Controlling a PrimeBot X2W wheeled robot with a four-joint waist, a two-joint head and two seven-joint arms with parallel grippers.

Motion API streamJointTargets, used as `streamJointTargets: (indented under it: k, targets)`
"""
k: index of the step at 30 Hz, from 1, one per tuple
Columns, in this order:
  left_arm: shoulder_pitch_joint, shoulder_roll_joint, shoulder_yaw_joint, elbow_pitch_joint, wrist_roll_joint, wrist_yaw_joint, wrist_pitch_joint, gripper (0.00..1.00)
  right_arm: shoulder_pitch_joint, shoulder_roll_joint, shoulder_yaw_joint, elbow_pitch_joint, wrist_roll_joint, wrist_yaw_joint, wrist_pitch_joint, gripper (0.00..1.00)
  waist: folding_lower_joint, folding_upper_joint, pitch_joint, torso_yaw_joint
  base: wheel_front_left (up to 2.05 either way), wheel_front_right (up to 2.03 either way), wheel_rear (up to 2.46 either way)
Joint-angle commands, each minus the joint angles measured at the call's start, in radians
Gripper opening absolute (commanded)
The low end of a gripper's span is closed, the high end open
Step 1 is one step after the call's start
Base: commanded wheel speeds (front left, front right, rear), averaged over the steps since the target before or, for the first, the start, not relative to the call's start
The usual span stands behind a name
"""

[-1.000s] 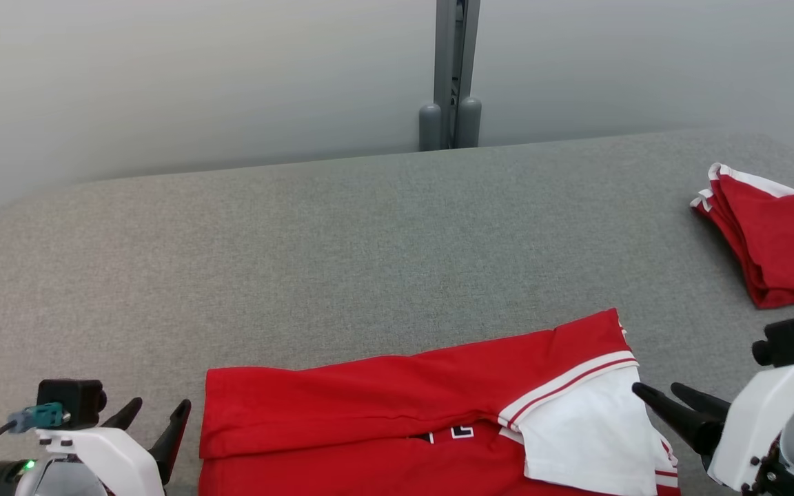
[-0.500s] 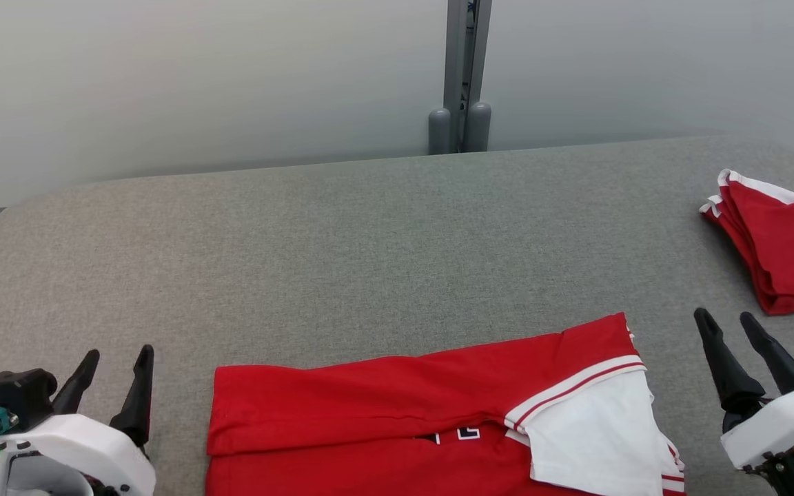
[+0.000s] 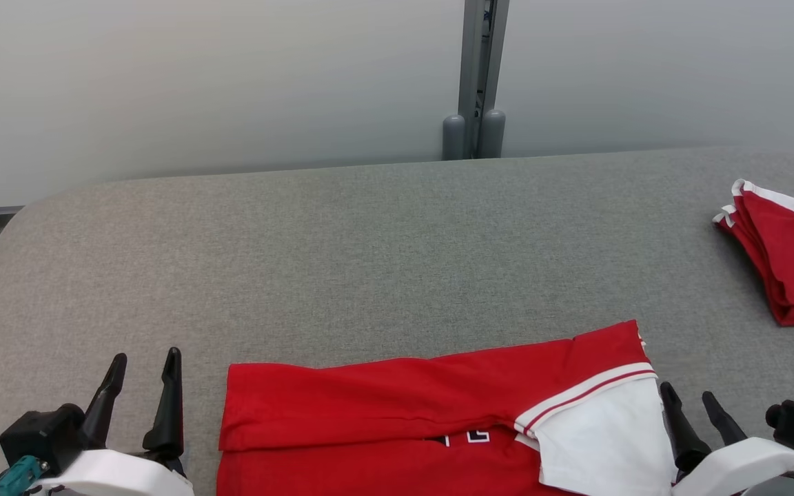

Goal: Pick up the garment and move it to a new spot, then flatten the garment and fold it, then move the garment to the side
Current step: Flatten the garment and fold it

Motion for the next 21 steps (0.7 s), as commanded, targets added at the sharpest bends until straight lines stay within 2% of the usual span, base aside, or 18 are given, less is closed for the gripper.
streamJointTargets:
  k: [1, 11, 18, 21]
  targets:
    - [0.014, -0.013, 0.023, 0.005, 0.027, -0.017, -0.004, 1.0, -0.021, -0.006, 0.011, 0.03, 0.007, 0.0, -0.007, 1.0, 0.0, -0.0001, -0.002, 0.003, 0.0, 0.0, 0.0]
    - [0.062, -0.131, 0.129, 0.079, 0.151, -0.14, -0.004, 1.0, -0.114, -0.017, 0.073, 0.255, 0.019, 0.0, -0.038, 1.0, 0.0, -0.0001, -0.013, 0.031, 0.0, 0.0, 0.0]
    - [0.065, -0.171, 0.162, 0.121, 0.191, -0.183, -0.004, 1.0, -0.138, -0.028, 0.089, 0.31, 0.041, 0.0, -0.058, 1.0, 0.0, -0.0001, -0.018, 0.045, 0.0, 0.0, 0.0]
    - [0.067, -0.18, 0.173, 0.138, 0.196, -0.196, -0.004, 1.0, -0.148, -0.027, 0.094, 0.344, 0.045, 0.0, -0.032, 1.0, 0.0, -0.0001, -0.018, 0.044, 0.0, 0.0, 0.0]
